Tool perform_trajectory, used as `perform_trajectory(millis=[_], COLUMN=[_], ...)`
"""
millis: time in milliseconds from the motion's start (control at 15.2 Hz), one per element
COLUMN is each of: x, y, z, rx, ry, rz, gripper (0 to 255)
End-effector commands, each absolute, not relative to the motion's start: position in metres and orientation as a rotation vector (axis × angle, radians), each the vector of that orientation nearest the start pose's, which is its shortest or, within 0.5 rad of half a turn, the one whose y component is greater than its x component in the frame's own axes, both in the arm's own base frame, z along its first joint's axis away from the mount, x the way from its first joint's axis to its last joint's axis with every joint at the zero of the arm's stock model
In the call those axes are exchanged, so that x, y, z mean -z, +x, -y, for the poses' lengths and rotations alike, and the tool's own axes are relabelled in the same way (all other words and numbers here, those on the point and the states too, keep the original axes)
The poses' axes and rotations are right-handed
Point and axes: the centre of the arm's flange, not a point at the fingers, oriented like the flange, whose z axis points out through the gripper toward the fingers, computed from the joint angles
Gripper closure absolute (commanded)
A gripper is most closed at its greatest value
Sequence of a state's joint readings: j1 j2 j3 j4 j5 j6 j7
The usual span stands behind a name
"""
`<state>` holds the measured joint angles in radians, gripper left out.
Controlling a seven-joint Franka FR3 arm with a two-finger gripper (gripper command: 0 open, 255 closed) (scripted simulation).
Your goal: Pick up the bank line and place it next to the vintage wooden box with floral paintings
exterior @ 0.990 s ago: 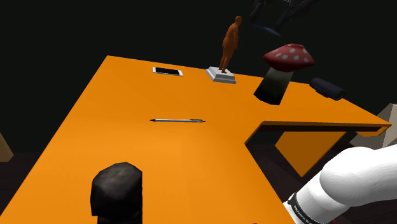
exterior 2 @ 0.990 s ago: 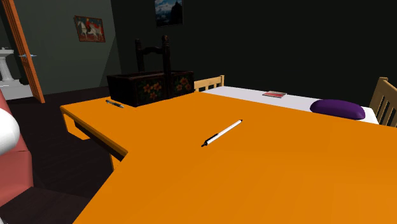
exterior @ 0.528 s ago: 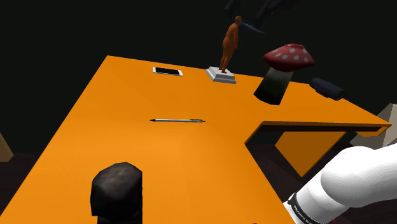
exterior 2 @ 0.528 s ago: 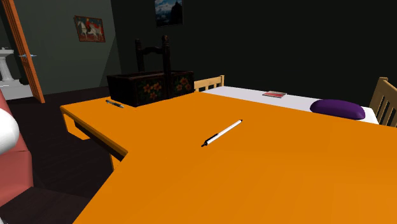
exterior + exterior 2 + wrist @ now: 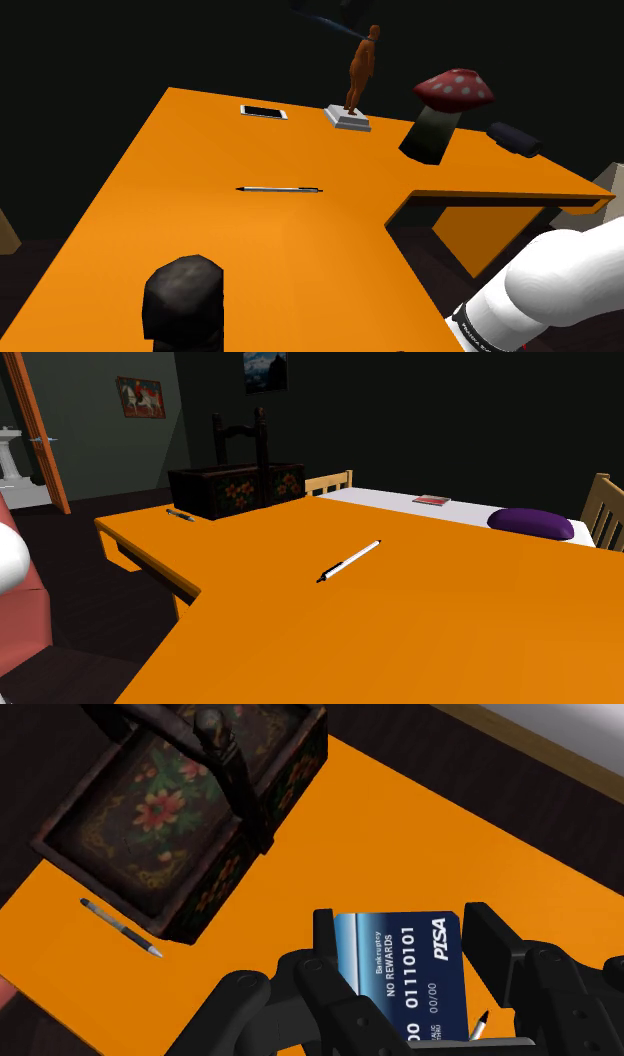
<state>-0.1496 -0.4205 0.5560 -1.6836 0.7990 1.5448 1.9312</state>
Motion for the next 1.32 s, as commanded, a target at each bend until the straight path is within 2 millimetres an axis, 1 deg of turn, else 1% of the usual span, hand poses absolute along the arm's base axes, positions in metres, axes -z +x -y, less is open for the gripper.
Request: perform_trajectory(millis=[0,858,924,1254], x=[-0.753,-0.753,-0.753,-0.727], y=[0.326,0.314,0.314,0.314], z=[-0.339,-0.51,-0.515,-0.515], rx=[-0.613,-0.613,-0.613,-0.613], ry=[-2.007,-2.007,-2.007,-2.007], rz=[-1.744,-1.744,-1.744,-1.744], gripper=[255,255,255,255])
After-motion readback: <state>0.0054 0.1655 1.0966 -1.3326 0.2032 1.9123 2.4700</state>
